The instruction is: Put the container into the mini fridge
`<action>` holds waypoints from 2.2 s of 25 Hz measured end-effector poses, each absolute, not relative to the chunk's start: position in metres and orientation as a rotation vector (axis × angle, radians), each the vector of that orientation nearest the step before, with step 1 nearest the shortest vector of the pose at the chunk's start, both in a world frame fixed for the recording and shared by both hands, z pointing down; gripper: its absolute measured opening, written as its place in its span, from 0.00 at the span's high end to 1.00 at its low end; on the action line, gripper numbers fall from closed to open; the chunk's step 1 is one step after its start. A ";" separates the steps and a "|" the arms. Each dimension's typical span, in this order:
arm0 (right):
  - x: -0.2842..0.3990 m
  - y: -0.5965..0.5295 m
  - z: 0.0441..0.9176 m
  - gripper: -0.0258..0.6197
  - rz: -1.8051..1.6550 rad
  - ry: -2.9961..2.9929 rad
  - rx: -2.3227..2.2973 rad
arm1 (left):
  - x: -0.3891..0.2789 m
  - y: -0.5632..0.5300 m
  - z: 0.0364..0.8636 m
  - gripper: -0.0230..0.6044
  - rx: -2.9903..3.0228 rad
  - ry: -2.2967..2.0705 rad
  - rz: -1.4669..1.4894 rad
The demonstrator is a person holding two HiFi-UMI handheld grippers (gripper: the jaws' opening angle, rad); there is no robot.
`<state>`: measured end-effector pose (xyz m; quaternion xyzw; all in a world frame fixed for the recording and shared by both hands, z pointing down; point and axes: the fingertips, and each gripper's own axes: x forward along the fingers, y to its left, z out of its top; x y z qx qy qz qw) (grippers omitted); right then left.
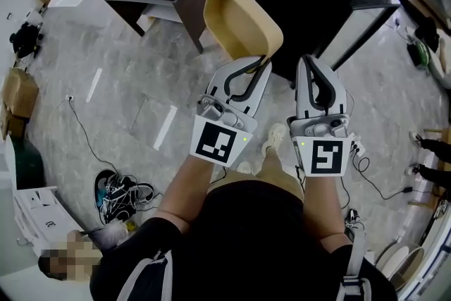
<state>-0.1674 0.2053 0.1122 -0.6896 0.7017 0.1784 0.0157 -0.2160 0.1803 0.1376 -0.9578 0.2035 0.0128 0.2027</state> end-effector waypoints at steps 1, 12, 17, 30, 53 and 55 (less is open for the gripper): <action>-0.158 0.196 0.113 0.90 0.540 2.179 -2.138 | -0.206 0.170 0.140 0.91 -2.672 0.572 0.029; -0.012 0.061 0.140 0.90 0.485 2.271 -2.093 | -0.069 0.039 0.173 0.91 -2.700 0.639 -0.049; 0.031 0.015 0.137 0.90 0.410 2.222 -2.047 | -0.026 -0.002 0.181 0.91 -2.698 0.662 -0.064; 0.074 -0.019 0.152 0.90 0.383 2.269 -1.998 | 0.020 -0.032 0.189 0.91 -2.692 0.680 -0.122; 0.087 -0.056 0.191 0.90 0.316 2.309 -2.050 | 0.030 -0.061 0.239 0.91 -2.706 0.600 -0.268; 0.089 -0.059 0.201 0.90 0.287 2.308 -2.065 | 0.032 -0.062 0.257 0.91 -2.727 0.583 -0.294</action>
